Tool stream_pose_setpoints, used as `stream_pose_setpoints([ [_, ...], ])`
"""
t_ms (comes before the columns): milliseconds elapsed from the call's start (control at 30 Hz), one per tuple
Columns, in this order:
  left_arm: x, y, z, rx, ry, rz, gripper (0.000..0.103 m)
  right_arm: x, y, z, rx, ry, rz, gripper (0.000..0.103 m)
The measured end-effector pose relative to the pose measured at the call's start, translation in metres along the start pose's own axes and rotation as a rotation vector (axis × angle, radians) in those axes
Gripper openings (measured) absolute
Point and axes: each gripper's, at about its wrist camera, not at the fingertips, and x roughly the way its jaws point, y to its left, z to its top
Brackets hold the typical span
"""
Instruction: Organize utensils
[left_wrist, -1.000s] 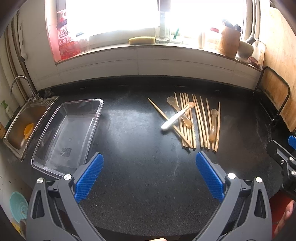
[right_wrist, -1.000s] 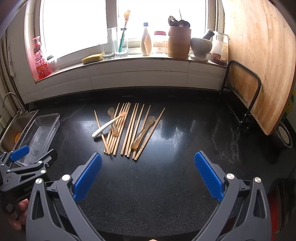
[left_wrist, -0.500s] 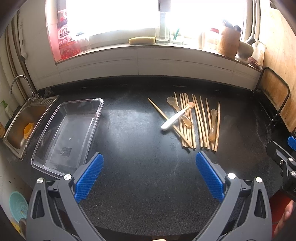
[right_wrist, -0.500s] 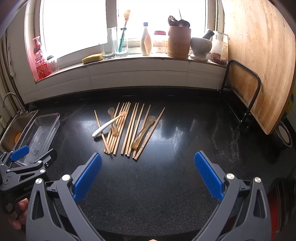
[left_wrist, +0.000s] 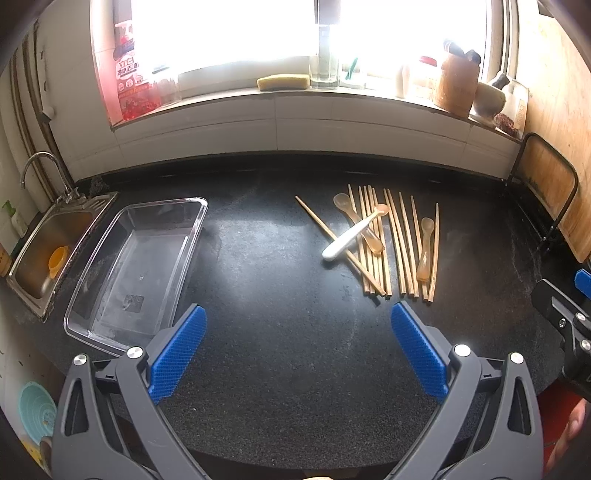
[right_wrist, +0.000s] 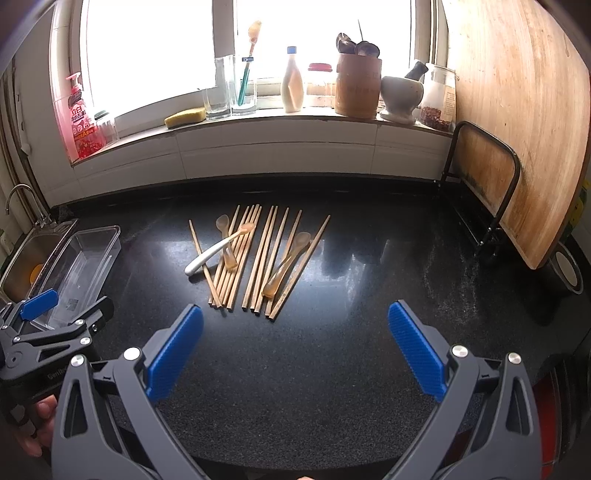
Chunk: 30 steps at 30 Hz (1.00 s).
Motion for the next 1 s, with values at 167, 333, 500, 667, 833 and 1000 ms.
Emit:
stream_pose_setpoints([
  [167, 0.0009, -0.0002, 0.0000, 0.001, 0.003, 0.000, 0.097, -0.0001, -0.0001, 0.0014, -0.001, 0.000, -0.001, 0.097],
  [333, 0.0014, 0.0003, -0.0003, 0.000, 0.004, 0.002, 0.097, -0.0002, -0.0002, 0.0013, 0.000, -0.001, 0.000, 0.097],
  [500, 0.0032, -0.0005, 0.0000, 0.003, 0.009, 0.004, 0.097, -0.0006, 0.0006, 0.0015, 0.001, -0.003, -0.005, 0.097],
  [667, 0.0049, 0.0000, 0.0008, 0.002, 0.011, 0.002, 0.097, 0.0016, -0.0007, 0.0029, 0.004, 0.001, -0.006, 0.097],
  [833, 0.0060, -0.0016, 0.0007, 0.008, 0.014, 0.001, 0.097, 0.0051, -0.0035, 0.0018, 0.008, 0.008, -0.006, 0.097],
  [1000, 0.0077, -0.0029, 0.0002, 0.007, 0.017, -0.001, 0.097, 0.0065, -0.0041, 0.0015, 0.008, 0.012, -0.008, 0.097],
])
